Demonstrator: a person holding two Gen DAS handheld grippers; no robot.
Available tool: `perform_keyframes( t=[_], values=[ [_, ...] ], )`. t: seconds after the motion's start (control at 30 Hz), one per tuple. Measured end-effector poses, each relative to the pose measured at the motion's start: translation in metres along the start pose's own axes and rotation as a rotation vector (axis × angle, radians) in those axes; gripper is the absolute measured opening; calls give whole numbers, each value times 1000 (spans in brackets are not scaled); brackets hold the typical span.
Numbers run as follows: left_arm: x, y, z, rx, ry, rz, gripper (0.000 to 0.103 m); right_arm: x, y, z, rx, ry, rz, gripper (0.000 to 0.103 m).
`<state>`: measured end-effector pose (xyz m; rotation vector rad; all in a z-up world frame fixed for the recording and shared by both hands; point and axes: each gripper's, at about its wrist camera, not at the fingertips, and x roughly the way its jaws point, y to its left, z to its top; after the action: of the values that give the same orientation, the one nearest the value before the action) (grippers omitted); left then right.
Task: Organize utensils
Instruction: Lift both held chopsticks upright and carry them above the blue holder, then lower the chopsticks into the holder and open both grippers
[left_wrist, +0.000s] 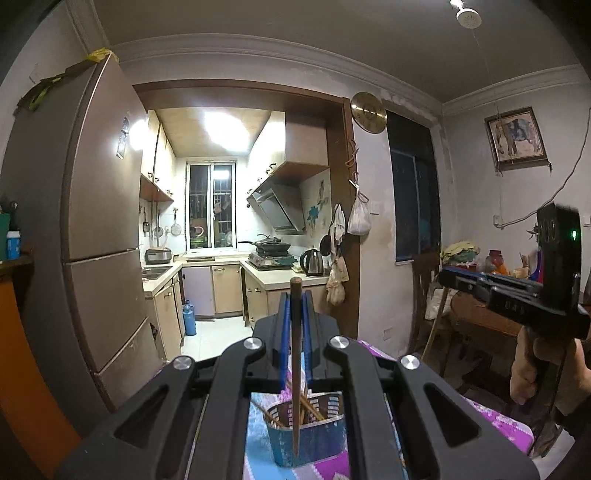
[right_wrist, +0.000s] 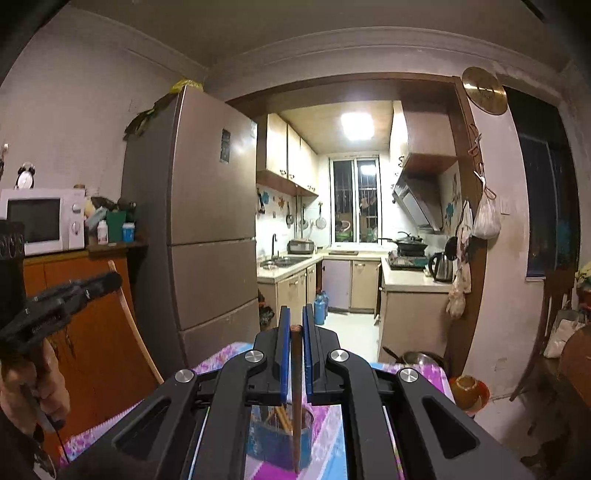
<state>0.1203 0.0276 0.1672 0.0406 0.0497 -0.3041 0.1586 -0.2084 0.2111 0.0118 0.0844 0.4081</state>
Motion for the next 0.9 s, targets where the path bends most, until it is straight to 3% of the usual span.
perform_keyframes(
  t=[0.33, 0.63, 0.9],
  values=[
    [54, 11, 2, -18, 13, 22, 5, 61, -4, 21, 0, -4, 22, 8],
    [98, 19, -24, -25, 94, 26, 5, 118, -12, -7, 21, 81, 26, 8],
    [121, 28, -36, -40, 120, 23, 5, 140, -15, -27, 29, 123, 28, 8]
  ],
)
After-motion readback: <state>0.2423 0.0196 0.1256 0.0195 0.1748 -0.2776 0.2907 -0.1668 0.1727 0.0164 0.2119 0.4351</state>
